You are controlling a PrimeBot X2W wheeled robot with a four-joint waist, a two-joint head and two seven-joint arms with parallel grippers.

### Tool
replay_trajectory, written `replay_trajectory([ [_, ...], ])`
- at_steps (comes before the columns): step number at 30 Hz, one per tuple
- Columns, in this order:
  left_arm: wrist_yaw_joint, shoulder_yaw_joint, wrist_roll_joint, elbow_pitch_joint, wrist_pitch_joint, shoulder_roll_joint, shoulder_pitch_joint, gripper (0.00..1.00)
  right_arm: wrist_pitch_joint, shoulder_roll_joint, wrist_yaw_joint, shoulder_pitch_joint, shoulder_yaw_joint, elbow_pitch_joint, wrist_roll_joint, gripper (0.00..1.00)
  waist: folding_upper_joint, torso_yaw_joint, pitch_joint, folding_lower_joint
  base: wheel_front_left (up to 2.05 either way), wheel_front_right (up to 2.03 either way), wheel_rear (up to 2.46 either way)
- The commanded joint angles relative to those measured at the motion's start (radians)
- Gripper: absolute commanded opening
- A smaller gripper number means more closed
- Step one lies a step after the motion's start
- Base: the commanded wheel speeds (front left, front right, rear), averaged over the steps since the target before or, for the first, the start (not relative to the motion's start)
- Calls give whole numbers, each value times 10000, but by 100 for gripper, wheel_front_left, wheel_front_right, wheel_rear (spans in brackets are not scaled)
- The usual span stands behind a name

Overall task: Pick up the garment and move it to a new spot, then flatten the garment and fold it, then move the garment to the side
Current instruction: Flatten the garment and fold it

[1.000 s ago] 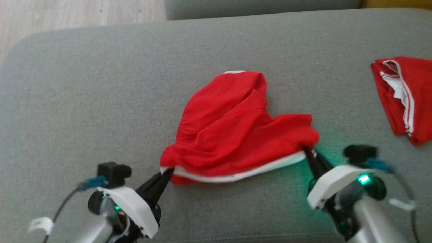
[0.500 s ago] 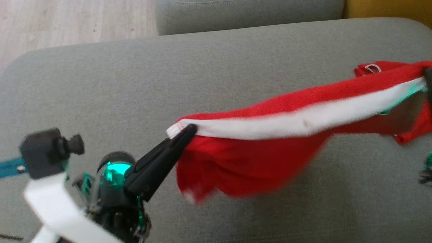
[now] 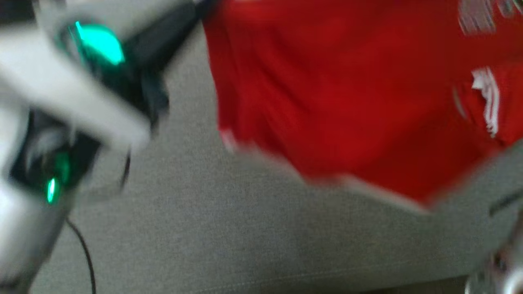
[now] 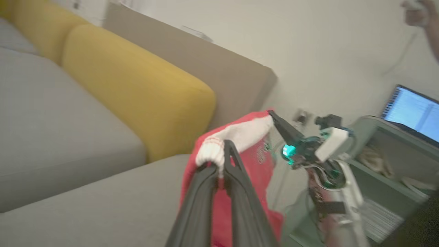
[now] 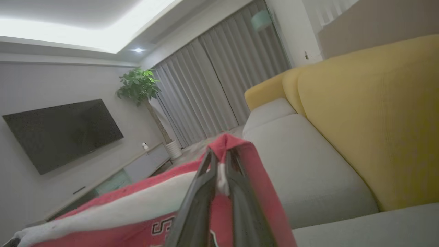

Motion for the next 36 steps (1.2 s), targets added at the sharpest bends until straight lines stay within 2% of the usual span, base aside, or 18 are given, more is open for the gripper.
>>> replay_trajectory([
  [1,110,487,687,805,-413,-109,-1270,0,-304,13,-7,-1017,319,518,-597,0,0,-27,798,-2,0,0,0],
  [7,-123,34,3138,5054,-2160,-1387,-4421,0,-2661,84,-7,-4213,511,3919,-2634,0,0,-81,1828,-2,0,0,0],
  [10,-373,-129,4142,6804,-3463,-1815,-5519,0,-4128,104,-7,-5489,321,5408,-2726,0,0,-205,2201,-2,0,0,0],
  [11,-373,-129,4142,6804,-3463,-1815,-5519,0,-4128,104,-7,-5489,321,5408,-2726,0,0,-205,2201,-2,0,0,0],
  [15,-752,-567,5014,8651,-4671,-2023,-5927,0,-5533,108,-7,-5715,939,6981,-1925,0,0,-435,2462,-2,0,0,0],
  [17,-941,-932,5335,9374,-4950,-1957,-5620,0,-6030,109,-7,-5120,1422,7451,-1719,0,0,-505,2381,-2,0,0,0],
  [20,-1133,-1078,5265,9997,-5305,-1937,-4671,0,-6578,110,-7,-3744,1918,7860,-1279,0,0,-583,2166,-2,0,0,0],
  [23,-1209,-1194,5304,9969,-5528,-1808,-3420,0,-6812,111,-7,-2112,2354,7867,-902,0,0,-604,1962,-2,0,0,0],
  [27,-1071,-897,5080,9086,-5640,-1647,-1209,0,-6927,111,-7,-51,2794,7111,-764,0,0,-602,1591,-2,0,0,0],
  [31,-745,-510,5102,7436,-5655,-1535,1458,0,-6673,82,-7,2130,2861,5822,-944,0,0,-430,835,-2,0,0,0],
  [36,-192,-603,5160,5405,-5657,-1390,4454,0,-5928,23,-7,5036,2170,3670,-1359,0,0,-28,-64,-2,0,0,0],
])
